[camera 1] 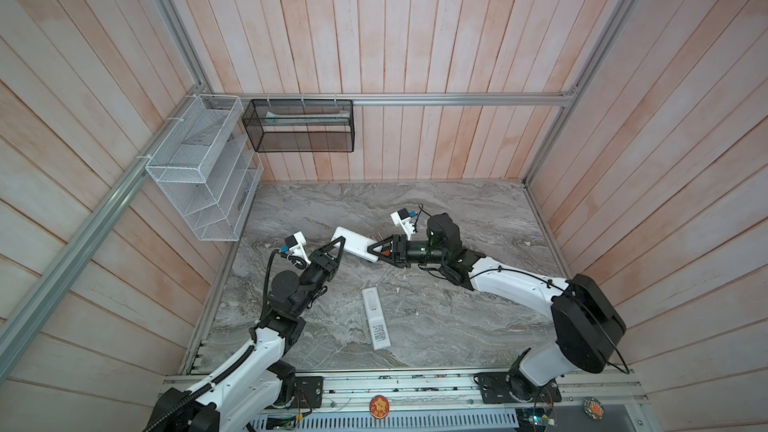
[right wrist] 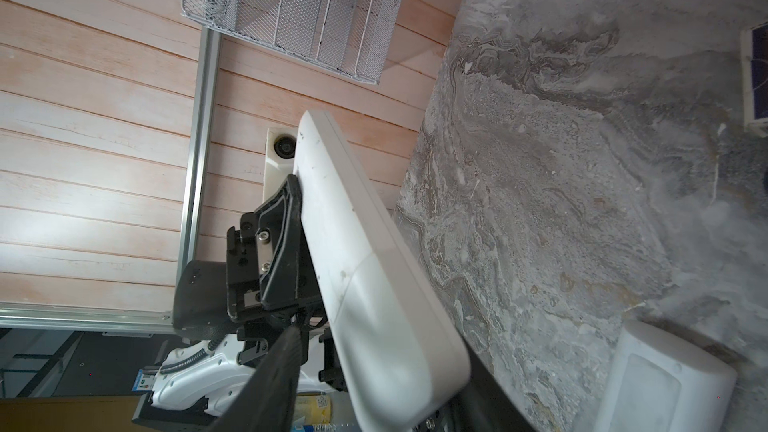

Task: Unload the batteries from the remote control

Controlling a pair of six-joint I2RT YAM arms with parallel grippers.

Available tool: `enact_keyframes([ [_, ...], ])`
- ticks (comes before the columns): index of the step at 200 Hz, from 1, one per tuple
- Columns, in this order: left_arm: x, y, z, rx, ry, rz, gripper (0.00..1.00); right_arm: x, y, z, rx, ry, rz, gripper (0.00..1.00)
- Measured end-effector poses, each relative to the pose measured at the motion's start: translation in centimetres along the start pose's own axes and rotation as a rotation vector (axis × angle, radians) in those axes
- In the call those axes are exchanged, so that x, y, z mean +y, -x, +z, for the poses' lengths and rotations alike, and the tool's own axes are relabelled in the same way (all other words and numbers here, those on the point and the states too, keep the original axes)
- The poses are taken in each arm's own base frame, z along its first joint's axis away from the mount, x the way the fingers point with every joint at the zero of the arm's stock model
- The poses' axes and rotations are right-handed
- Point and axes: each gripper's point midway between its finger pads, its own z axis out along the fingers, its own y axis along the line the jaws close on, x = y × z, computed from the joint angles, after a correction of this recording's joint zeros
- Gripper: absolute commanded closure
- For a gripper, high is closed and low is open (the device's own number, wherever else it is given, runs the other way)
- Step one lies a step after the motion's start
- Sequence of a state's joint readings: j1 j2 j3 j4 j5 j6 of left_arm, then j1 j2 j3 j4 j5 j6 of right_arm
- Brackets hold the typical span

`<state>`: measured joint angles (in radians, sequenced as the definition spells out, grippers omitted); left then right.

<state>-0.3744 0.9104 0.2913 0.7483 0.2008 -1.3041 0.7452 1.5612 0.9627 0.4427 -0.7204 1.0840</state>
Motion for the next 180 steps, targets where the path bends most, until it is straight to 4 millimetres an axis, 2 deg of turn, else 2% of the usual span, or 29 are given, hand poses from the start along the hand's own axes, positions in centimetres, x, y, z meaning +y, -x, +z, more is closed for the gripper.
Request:
enact_keyframes([
  [63, -0.10, -0.05, -0.06, 0.001, -0.003, -0.002, 0.97, -0.63, 0.00, 0.38, 0.004, -0.005, 0.022, 0.58],
  [100, -0.04, -0.09, -0.20, 0.001, -0.004, -0.003, 0.97, -0.45, 0.06, 0.39, 0.003, 0.002, 0.019, 0.65],
  [180, -0.16, 0.21, -0.27, -0.016, -0.005, -0.011, 0.97, 0.10, 0.29, 0.32, -0.005, 0.020, 0.024, 0.72],
])
